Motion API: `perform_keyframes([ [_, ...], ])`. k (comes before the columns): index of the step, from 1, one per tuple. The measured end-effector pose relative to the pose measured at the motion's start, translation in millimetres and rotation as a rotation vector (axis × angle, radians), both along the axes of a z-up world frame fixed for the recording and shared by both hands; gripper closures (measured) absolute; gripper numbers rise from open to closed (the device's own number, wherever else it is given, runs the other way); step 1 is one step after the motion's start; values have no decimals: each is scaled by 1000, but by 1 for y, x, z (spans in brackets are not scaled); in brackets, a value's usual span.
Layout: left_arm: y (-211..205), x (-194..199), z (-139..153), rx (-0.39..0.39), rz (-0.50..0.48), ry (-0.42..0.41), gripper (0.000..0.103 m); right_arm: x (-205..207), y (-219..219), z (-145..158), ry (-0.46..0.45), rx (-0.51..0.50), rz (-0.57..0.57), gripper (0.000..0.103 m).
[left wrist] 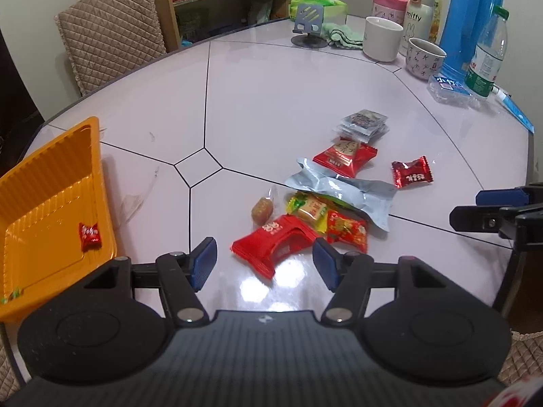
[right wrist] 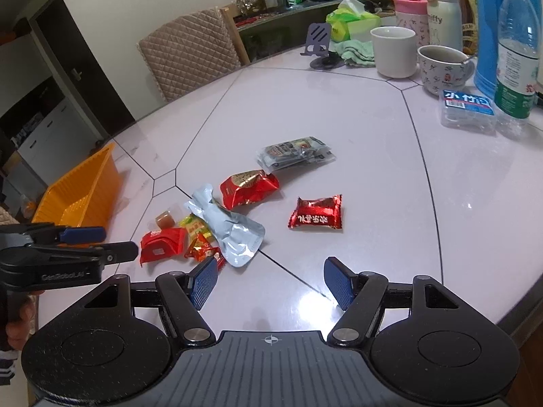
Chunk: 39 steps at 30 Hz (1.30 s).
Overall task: Organize snacks
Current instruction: 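Move both tools back toward the snack pile, then grasp the silver-blue pouch with the right gripper while the left gripper grasps the large red packet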
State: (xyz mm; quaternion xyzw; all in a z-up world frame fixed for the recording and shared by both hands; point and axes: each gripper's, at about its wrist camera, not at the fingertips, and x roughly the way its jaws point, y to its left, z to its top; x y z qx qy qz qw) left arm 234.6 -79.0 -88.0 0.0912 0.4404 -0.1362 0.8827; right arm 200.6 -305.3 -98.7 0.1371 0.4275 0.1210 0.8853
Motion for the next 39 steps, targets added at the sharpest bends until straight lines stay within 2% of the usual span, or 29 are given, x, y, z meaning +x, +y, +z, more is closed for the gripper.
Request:
perform_keyframes([
  [7,0,17,-13,-2,-24,16,43,27,18,-8,-41,-32,70,34],
  [18,-2,39,-36,-33,-69,70,38,71,43,-35,-42,-79,170,35],
  [20,-2,38,-38,-35,-76,80,39,75,44,-39,-34,-79,184,40],
  [22,-1,37,-40,-37,-81,91,41,77,45,-43,-25,-71,205,52],
  [25,1,33,-43,-35,-82,110,47,76,45,-45,-26,-65,228,59],
  [29,5,27,-45,-39,-74,130,49,72,43,-44,-28,-65,240,67],
  [33,7,21,-44,-40,-56,131,55,67,41,-46,-9,-55,255,94],
  [35,8,18,-43,-42,-41,129,60,61,39,-47,-9,-47,271,96],
  [39,11,12,-42,-59,-13,137,61,46,39,-47,-6,-49,289,99],
])
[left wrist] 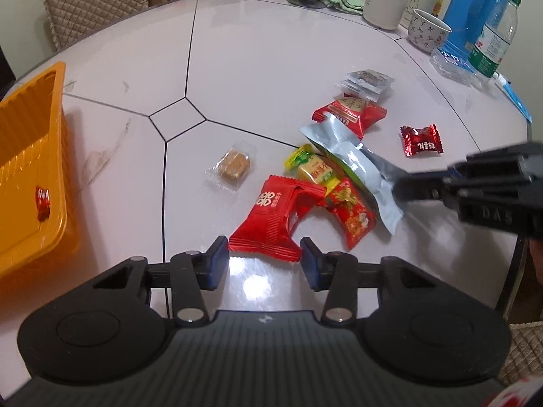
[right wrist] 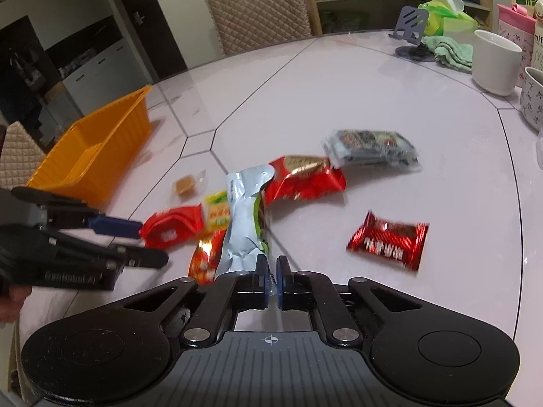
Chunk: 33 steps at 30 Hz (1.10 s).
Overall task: Organize snacks
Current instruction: 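Grasp the silver-blue pouch with the right gripper while the left gripper grasps the large red packet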
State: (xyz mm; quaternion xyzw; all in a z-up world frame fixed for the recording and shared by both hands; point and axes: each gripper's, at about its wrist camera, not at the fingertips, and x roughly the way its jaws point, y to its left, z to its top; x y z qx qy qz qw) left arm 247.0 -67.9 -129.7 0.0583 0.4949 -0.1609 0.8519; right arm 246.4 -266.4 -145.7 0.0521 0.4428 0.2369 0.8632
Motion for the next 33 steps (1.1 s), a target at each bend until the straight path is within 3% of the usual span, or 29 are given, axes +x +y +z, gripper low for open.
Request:
perform_keyframes([
  [15,2,-41,8,4,54,34,60,-47,-21,5,92,-40,-82,95],
  [17,1,-39,12,1,45,16,53,-45,-18,10,76,-28,-96,77],
  [19,-2,-35,15,-1,38,-1,48,-42,-11,17,42,-34,-110,40],
  [21,-5,-32,16,5,25,-18,48,-40,-5,22,-12,-27,-106,39],
  [26,-11,-24,8,44,-17,-17,48,-25,23,15,-20,-88,-32,39],
  [30,-12,-20,2,54,-16,-3,56,-19,36,5,-21,-134,-15,41],
  [33,-11,-19,0,48,-10,7,66,-15,40,-1,-11,-157,-5,50],
])
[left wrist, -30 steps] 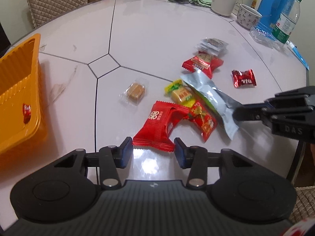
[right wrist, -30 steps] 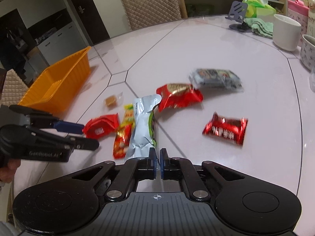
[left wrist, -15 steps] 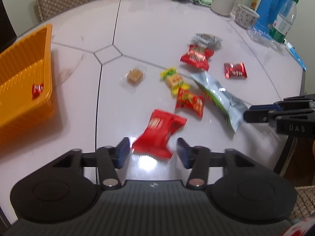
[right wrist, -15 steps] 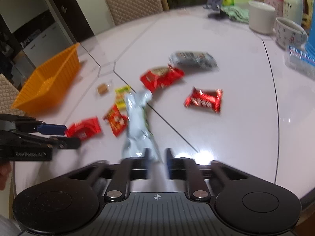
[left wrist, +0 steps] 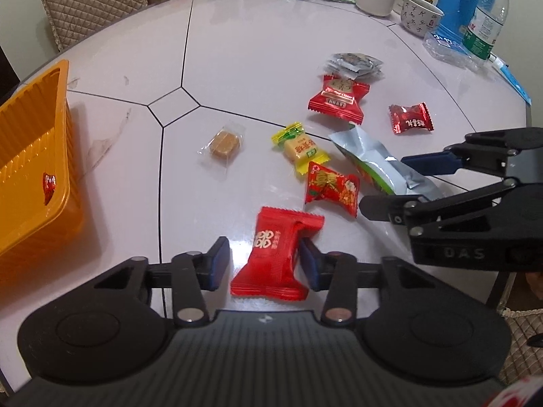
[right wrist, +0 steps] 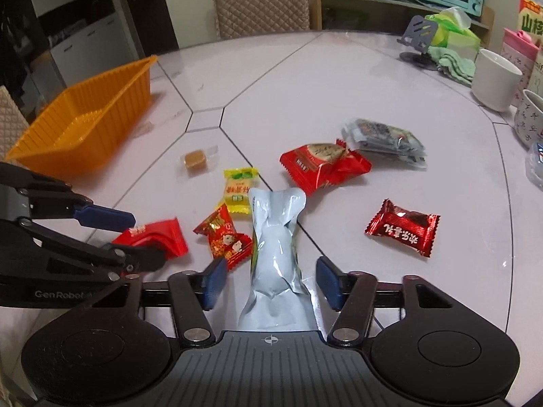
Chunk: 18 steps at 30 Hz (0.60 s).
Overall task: Organize snacks
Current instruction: 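Grasp the silver-blue pouch with the right gripper while the left gripper grasps the large red packet, then carry the pouch and red packet over the orange tray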
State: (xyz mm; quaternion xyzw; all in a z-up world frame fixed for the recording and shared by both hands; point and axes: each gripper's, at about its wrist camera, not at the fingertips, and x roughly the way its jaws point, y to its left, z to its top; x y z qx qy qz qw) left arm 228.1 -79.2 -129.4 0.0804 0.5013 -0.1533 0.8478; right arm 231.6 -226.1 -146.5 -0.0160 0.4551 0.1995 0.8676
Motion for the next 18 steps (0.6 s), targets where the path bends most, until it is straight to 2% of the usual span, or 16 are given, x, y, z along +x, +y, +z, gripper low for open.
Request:
perform_keyframes([
  [1,0,0,0,-4,0,1,72,0,0,-1,-5,-4,-1,51],
  [3,1,0,1,-11,2,5,76,1,0,-1,-8,-6,-4,55],
  [5,1,0,1,-14,9,6,77,3,0,-1,-11,-12,-8,63],
  [6,1,0,1,-14,15,7,78,2,1,0,-15,-22,-7,71],
  [12,6,-2,5,-27,42,2,79,0,1,3,-12,-26,-8,73],
  [18,17,-10,21,-62,72,-18,79,-9,-3,20,-15,7,-16,73],
])
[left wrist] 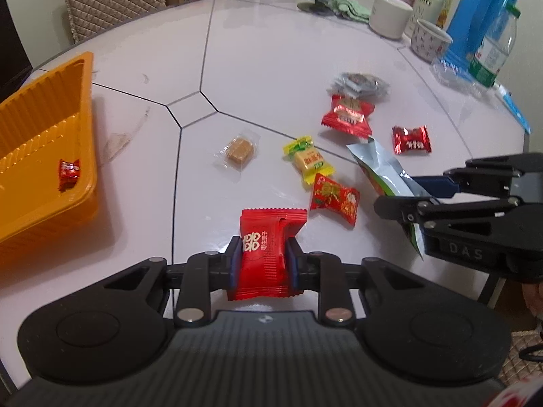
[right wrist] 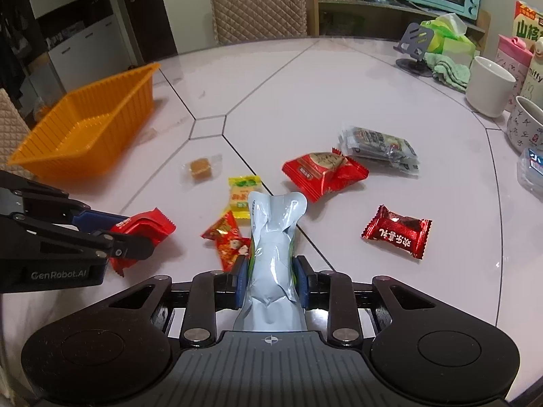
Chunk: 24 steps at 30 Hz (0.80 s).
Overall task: Organize snacks
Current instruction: 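Carry the pouch and red packet over the orange tray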
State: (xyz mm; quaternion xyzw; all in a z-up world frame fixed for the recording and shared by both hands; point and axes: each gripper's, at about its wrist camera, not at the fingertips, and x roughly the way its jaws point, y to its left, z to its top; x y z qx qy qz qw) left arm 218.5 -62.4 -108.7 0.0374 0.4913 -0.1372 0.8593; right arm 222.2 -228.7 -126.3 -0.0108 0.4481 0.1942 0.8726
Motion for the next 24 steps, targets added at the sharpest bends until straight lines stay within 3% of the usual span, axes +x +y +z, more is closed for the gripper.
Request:
perform_keyframes([
  [11,35,-23,51,-56,81,-78,79,-14,18,45,9,90,25,73],
  [24,119,-30,95,-57,269,-164,79,5,100,82,-10,196,170,73],
])
